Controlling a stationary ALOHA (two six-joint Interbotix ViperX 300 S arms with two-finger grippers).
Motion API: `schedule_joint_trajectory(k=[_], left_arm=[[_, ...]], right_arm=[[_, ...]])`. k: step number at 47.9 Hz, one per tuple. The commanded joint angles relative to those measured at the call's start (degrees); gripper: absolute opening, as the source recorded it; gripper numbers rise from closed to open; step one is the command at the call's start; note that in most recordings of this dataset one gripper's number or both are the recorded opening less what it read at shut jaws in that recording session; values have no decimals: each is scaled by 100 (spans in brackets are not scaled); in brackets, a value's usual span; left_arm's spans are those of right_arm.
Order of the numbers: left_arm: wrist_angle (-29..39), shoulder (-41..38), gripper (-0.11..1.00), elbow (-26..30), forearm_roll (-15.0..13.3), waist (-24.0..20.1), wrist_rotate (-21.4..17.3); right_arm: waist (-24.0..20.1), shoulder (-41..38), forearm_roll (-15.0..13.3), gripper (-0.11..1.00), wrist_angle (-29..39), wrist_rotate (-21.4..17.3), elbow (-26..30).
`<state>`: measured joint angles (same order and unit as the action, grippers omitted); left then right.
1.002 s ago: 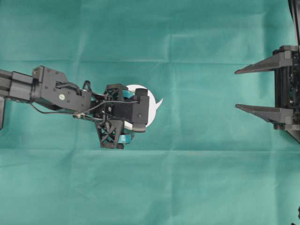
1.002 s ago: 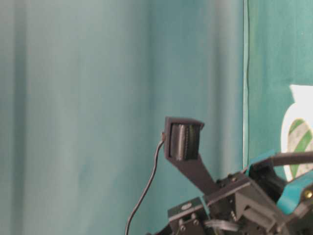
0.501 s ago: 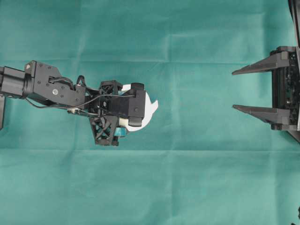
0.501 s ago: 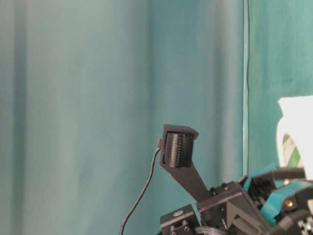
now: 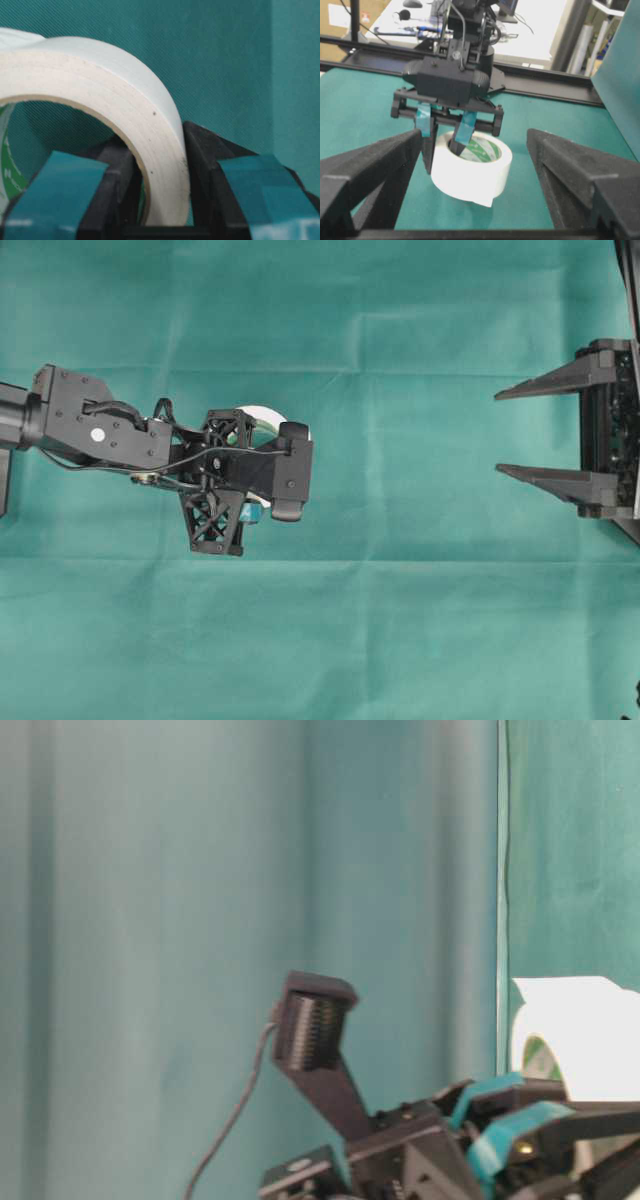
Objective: Peel off the duct tape with your right arm.
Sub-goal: 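Lift the tape roll with the left gripper and tilt it upright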
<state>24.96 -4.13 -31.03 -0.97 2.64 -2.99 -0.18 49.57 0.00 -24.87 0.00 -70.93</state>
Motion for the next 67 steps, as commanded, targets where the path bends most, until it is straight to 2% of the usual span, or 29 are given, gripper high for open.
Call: schedule_joint_trajectory(k=[1, 30, 47, 59, 67], left_arm=[[132, 334, 21, 246, 18, 62, -9], [1020, 1371, 21, 844, 26, 149, -26], [1485, 1811, 21, 1037, 35, 158, -62], [1547, 1828, 21, 1055, 26, 255, -923], [1556, 1802, 21, 1028, 26, 290, -1371]], right_arm=[[-9, -26, -9, 80, -53, -9, 62], [-9, -237, -9, 80, -53, -26, 26], [-9, -694, -9, 80, -396, -44, 26], [-9, -1178, -9, 80, -773, -141, 158], [-9, -1626, -9, 81, -817, -141, 475]])
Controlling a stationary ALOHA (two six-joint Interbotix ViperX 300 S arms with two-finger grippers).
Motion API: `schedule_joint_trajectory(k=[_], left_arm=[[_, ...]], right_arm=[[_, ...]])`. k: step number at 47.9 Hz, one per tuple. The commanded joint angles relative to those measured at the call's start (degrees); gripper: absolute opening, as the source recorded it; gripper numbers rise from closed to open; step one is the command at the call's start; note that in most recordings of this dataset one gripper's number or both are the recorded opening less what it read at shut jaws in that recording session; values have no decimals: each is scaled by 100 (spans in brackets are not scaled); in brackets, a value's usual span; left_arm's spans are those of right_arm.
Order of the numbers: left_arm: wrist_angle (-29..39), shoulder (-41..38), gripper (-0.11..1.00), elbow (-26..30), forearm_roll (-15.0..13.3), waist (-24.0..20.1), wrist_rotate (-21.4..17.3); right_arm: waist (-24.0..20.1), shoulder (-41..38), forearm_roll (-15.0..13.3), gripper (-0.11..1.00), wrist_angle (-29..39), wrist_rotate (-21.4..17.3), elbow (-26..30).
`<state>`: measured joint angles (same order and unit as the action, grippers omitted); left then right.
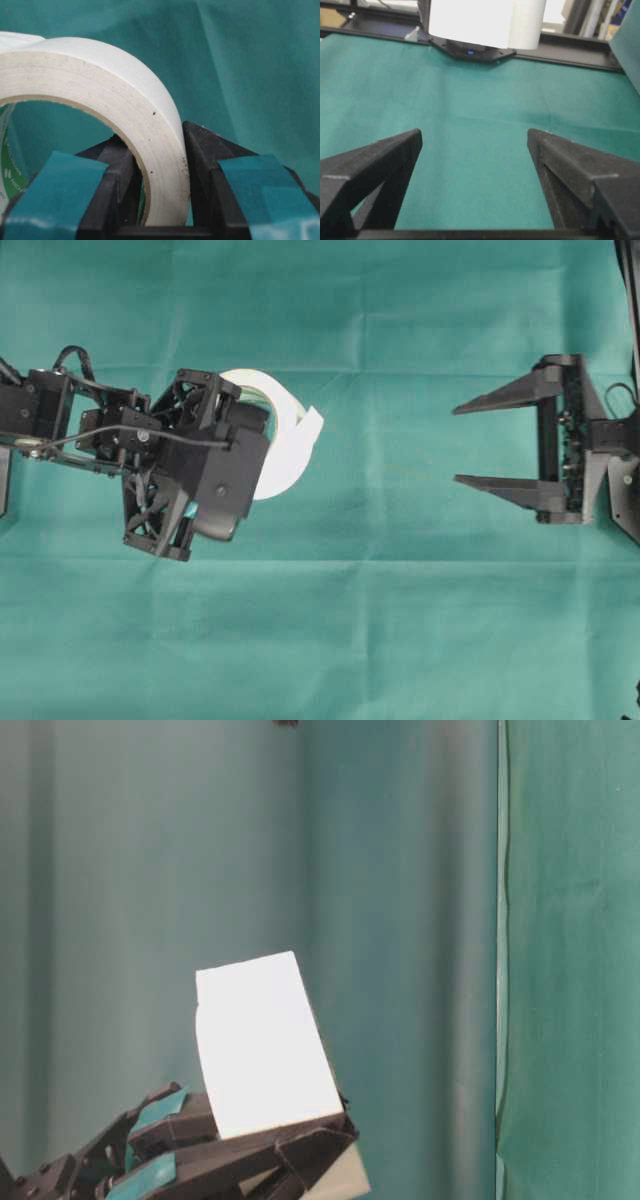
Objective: Peel off the duct tape with your right arm.
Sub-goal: 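Lift the tape roll with the left gripper and tilt it upright, then move the open right gripper toward the tape's free end tab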
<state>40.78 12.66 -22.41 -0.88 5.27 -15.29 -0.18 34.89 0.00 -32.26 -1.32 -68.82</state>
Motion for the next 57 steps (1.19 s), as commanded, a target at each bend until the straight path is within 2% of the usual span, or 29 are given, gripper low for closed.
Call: schedule_joint_trajectory(k=[1, 14, 21, 57], left_arm=[[-26, 123, 21, 158, 18, 35, -202], [-26, 158, 21, -53, 18, 141, -1125], [-26, 193, 21, -141, 18, 185, -1415], [-26, 176, 21, -220, 18, 185, -1459]], right_arm=[[0, -211, 0, 81, -79, -9, 299], [35, -958, -9, 81, -158, 18, 870], [53, -1230, -9, 80, -185, 35, 1072], [-9, -2364, -62, 80, -237, 0, 2206]])
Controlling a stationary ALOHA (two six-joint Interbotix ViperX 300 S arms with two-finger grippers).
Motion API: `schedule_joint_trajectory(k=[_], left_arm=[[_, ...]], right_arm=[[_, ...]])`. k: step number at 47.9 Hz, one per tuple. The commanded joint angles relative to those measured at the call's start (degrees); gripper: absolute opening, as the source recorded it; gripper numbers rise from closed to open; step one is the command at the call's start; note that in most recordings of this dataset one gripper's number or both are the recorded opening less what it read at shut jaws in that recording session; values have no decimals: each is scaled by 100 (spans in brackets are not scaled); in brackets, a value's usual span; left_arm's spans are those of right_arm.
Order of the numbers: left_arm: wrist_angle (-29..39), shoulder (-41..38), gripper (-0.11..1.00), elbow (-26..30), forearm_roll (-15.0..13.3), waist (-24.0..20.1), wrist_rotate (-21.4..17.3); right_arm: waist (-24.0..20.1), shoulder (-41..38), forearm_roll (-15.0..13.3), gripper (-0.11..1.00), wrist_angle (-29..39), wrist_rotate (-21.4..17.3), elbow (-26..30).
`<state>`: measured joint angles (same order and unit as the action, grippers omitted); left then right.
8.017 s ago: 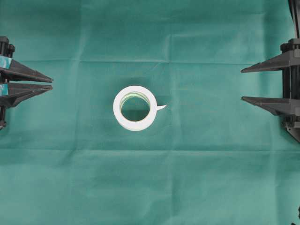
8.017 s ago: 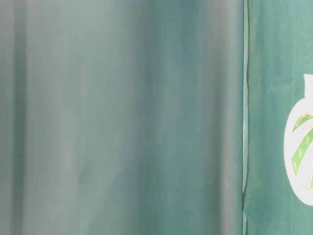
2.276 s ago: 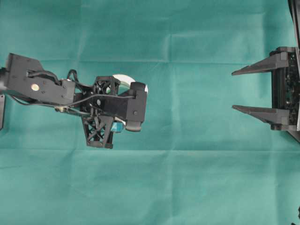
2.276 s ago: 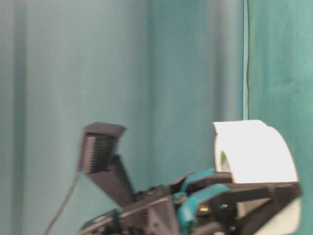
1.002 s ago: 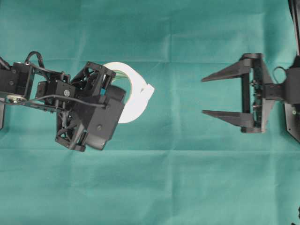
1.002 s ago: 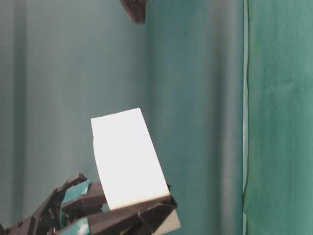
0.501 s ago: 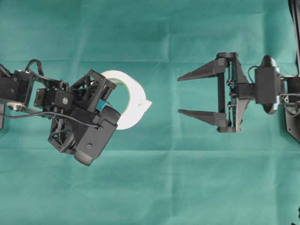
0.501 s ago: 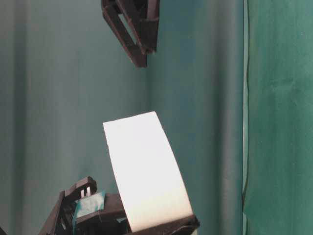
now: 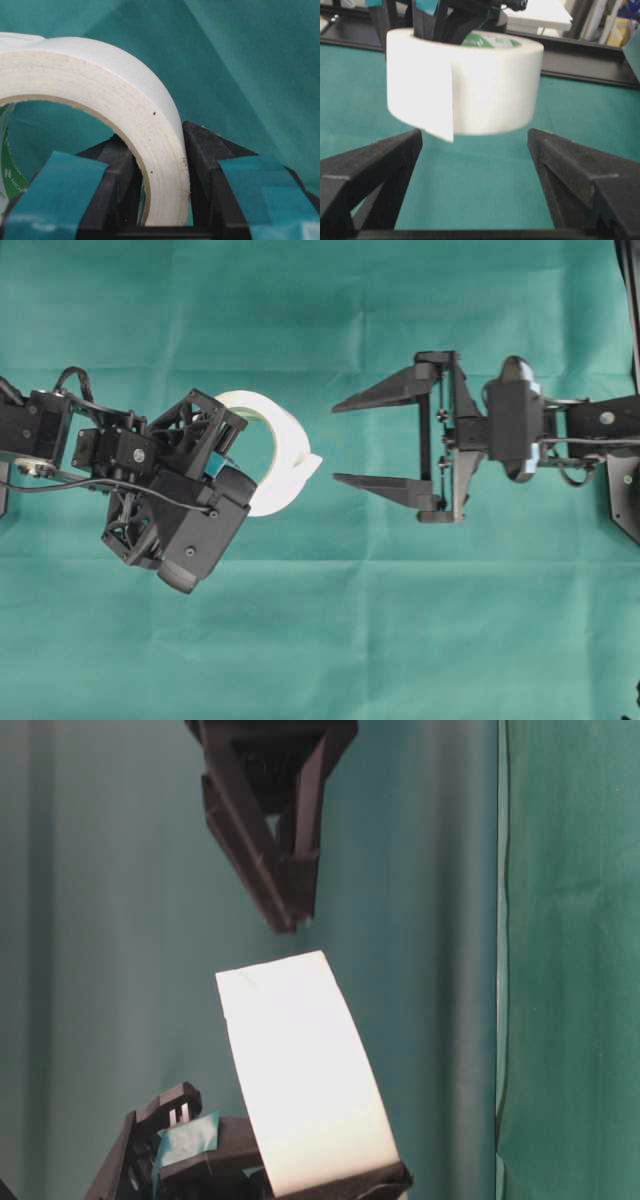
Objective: Peel off the duct tape with your right arm.
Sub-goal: 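Move the open right gripper toward the tape's free end tab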
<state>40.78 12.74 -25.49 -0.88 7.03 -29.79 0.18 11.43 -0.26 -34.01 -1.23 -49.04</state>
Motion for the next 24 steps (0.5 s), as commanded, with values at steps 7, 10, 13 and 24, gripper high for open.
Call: schedule_joint_trajectory(k=[7, 10, 13, 24], left_arm=[[-26, 176, 21, 70, 18, 9, -9], [-26, 176, 21, 70, 18, 9, -9], [-26, 176, 21, 70, 18, 9, -9], [-26, 176, 21, 70, 18, 9, -9]], right_arm=[[-132, -149, -132, 80, -62, -9, 378], [-149, -176, -158, 80, -62, -9, 422], [-176, -202, -167, 80, -62, -18, 439], [-211, -308, -167, 79, -62, -18, 483]])
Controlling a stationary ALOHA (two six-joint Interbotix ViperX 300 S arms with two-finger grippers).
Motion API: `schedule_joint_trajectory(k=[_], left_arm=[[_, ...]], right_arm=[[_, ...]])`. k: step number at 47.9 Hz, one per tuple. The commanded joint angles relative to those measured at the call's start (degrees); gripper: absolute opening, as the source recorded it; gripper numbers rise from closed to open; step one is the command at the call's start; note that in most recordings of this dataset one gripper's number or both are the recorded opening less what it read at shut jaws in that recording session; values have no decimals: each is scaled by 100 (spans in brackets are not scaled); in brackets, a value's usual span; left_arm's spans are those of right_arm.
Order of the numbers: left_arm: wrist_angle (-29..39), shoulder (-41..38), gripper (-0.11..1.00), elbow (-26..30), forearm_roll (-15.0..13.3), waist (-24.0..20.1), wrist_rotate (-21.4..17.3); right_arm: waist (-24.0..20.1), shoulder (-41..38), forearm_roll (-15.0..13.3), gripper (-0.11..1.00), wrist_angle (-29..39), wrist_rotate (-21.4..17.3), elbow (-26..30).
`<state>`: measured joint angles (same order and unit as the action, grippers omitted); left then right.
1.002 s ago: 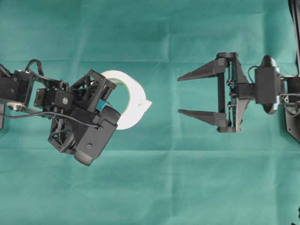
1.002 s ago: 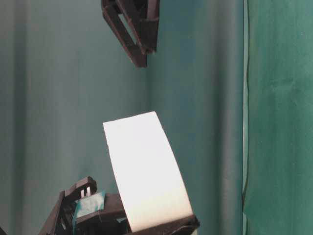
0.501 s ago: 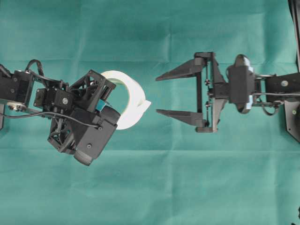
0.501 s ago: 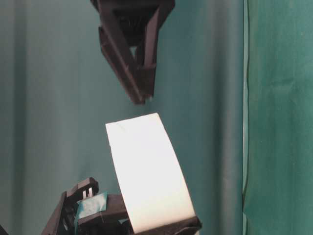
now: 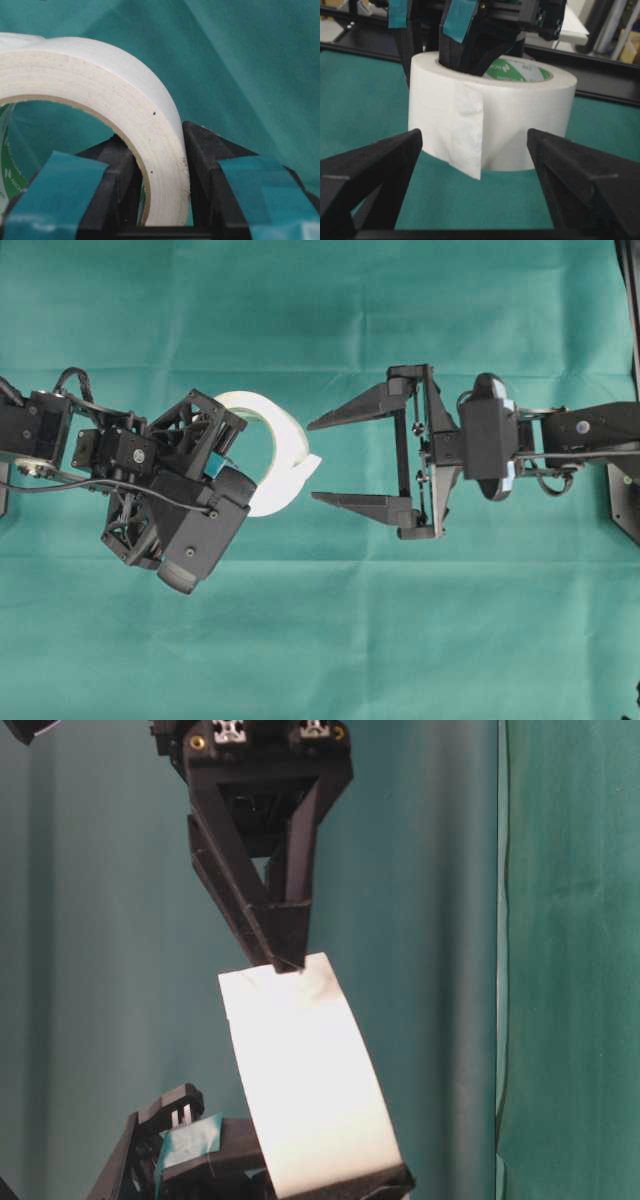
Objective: Peel off the duct tape with your right arm.
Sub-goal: 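Move the open right gripper toward the tape's free end tab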
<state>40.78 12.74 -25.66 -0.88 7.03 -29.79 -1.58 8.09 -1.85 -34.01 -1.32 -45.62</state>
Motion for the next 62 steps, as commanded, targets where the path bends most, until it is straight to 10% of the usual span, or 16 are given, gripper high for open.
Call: schedule_joint_trajectory(k=[1, 29, 43, 62], left_arm=[[-26, 167, 21, 88, 18, 9, -9], [-26, 158, 21, 79, 18, -26, 18], [-26, 149, 21, 79, 18, -35, 18], [-26, 149, 21, 79, 18, -26, 18]], right_arm=[[-44, 18, -9, 79, -62, -9, 149], [-264, -9, -9, 60, -62, -18, 141], [-281, -88, -9, 18, -62, 0, 211], [-229, -105, -9, -1, -97, 0, 264]])
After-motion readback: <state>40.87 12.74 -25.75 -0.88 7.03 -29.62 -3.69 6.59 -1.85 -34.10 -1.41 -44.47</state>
